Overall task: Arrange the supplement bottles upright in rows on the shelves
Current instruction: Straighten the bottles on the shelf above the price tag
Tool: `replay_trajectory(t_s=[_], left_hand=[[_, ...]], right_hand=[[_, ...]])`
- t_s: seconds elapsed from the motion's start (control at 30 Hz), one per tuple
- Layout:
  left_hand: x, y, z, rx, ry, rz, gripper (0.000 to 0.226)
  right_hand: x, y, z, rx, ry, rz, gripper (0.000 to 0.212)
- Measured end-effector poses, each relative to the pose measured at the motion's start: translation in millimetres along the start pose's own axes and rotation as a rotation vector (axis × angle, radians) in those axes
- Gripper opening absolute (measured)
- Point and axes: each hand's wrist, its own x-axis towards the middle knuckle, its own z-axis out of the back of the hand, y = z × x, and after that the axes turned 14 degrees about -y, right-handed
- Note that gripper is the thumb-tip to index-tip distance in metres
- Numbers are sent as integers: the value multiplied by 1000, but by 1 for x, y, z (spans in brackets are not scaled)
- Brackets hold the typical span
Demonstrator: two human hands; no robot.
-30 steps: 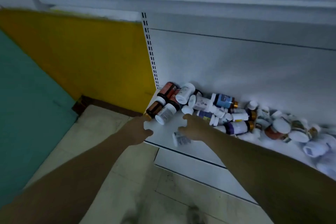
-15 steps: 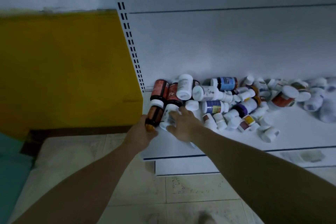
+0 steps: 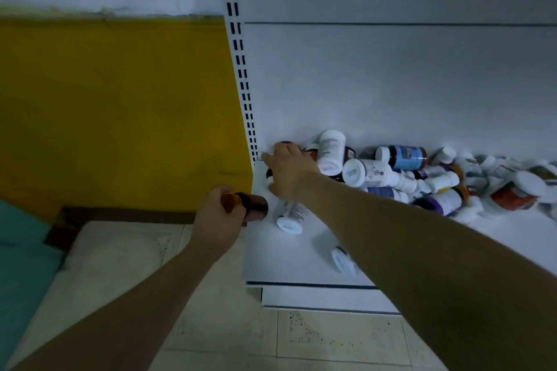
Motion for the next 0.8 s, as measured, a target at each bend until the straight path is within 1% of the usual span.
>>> replay_trajectory(t_s=[0.03,0.1,0.17,0.23,0.33,0.4,0.43,0.5,0.57,0.6,0.67,0.77,0.8], left_hand=[[0,1,0,-15,-7,1,37],[-1,0,0,-25,23,15,39],[-3,1,-3,9,99,-6,46],[-8,2,-5,50,161,-46,53],[-9,1,-7,34,210,-71,56],[-9,-2,-7,0,211,-54,55],[-7,-5,-7,-29,198,-37,55],[-6,-7,-6,-87,157,31,55],[-4,-8,-2,-115,104,93,52],[-2,-8,2,-129,88,123,49],[1,-12,11,-174,70,168,40],[3,-24,32,-272,60,209,24],[2,-30,41,-332,73,241,20]], right_hand=[[1,0,-3,-55,40,0,64],[-2,-2,-9,-92,76,-33,60],[-7,-4,-12,-73,69,-41,54],[-9,-5,-12,-53,51,-12,53],[-6,-9,-7,26,-5,-3,46],[-3,-9,-5,72,-4,43,44],[-2,-8,-6,113,7,59,48],[-3,-2,-9,237,21,-2,54],[-4,2,-13,351,-22,-58,47],[-6,2,-14,402,-23,-68,49],[-10,1,-10,490,-26,-116,61],[-24,6,9,594,-200,-234,55],[-33,9,19,673,-244,-305,57]])
